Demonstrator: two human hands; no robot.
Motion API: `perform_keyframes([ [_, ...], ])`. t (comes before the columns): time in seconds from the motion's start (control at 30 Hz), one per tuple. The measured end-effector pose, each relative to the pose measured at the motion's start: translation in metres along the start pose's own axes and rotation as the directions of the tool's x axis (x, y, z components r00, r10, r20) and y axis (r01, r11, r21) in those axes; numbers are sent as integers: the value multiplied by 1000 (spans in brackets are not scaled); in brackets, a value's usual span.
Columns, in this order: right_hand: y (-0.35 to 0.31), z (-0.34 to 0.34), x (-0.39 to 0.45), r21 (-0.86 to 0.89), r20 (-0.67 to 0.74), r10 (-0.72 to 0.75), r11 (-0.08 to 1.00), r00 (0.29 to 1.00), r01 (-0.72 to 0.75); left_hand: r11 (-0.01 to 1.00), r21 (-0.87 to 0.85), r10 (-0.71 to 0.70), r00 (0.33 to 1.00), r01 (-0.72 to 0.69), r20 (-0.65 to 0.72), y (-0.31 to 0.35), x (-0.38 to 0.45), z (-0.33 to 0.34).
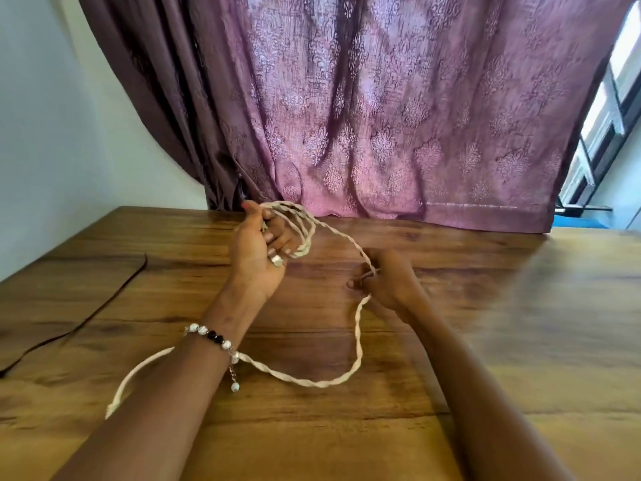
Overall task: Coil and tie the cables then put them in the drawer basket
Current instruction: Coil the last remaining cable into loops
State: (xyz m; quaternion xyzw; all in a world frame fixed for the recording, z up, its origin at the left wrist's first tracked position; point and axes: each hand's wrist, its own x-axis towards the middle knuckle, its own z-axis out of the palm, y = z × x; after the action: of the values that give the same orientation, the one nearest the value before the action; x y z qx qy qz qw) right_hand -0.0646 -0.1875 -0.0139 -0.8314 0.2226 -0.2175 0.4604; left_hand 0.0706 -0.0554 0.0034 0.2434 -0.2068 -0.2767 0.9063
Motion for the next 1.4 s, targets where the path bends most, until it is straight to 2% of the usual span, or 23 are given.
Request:
perform_keyframes([
  [0.03,-1,0,-3,190,44,73,979,996,-80,1000,-4,31,999,-31,-29,4,2,-2],
  [0.07,-2,0,-5,376,104,127,913,986,-157,998,-2,56,996,-56,-65,7,4,-3],
  [0.13,-6,-4,-6,606,191,162,756,968,-246,996,-4,89,986,-91,-137,12,6,-4],
  [0.37,-4,-15,-3,763,277,107,580,955,-286,990,-17,136,967,-143,-215,13,4,4],
  [0.5,3,-19,2,788,243,76,566,967,-242,988,4,151,961,-154,-232,14,8,-1],
  [0.53,4,-18,3,756,202,83,621,976,-209,988,14,151,960,-153,-236,13,9,-1],
  [0.57,6,-15,5,671,135,96,723,986,-163,988,24,153,959,-151,-238,11,9,-1],
  [0.63,11,-8,9,297,-55,87,953,995,-67,987,45,159,962,-153,-224,6,8,0],
  [0.67,15,-5,13,59,-146,43,998,988,-35,986,62,166,964,-156,-208,3,6,3],
  [0.7,18,-2,15,-170,-207,-10,985,978,-26,983,86,176,965,-162,-193,1,4,5],
  [0.77,17,3,15,-511,-236,-53,856,970,-78,977,111,201,965,-184,-169,-2,2,10],
  [0.87,1,7,5,-772,-254,-105,620,961,-137,972,91,228,959,-216,-168,7,1,11],
  [0.97,-10,9,-4,-907,-239,-295,407,925,-105,972,89,227,961,-215,-159,18,3,6],
  [1.03,-13,7,-6,-949,-180,-379,311,908,-58,977,109,197,973,-184,-123,20,3,2],
  [1.13,-5,1,-4,-970,28,-447,206,894,133,977,172,139,990,-130,-40,19,0,1],
  [1.2,0,-4,-4,-942,185,-529,146,828,304,959,266,103,995,-99,-2,15,0,-1],
  [1.3,-1,-1,-5,-858,300,-668,123,681,499,873,485,41,999,-52,32,8,-3,-7],
  [1.4,-11,9,-7,-732,264,-764,238,588,638,779,627,-81,994,14,78,-2,-12,-4],
])
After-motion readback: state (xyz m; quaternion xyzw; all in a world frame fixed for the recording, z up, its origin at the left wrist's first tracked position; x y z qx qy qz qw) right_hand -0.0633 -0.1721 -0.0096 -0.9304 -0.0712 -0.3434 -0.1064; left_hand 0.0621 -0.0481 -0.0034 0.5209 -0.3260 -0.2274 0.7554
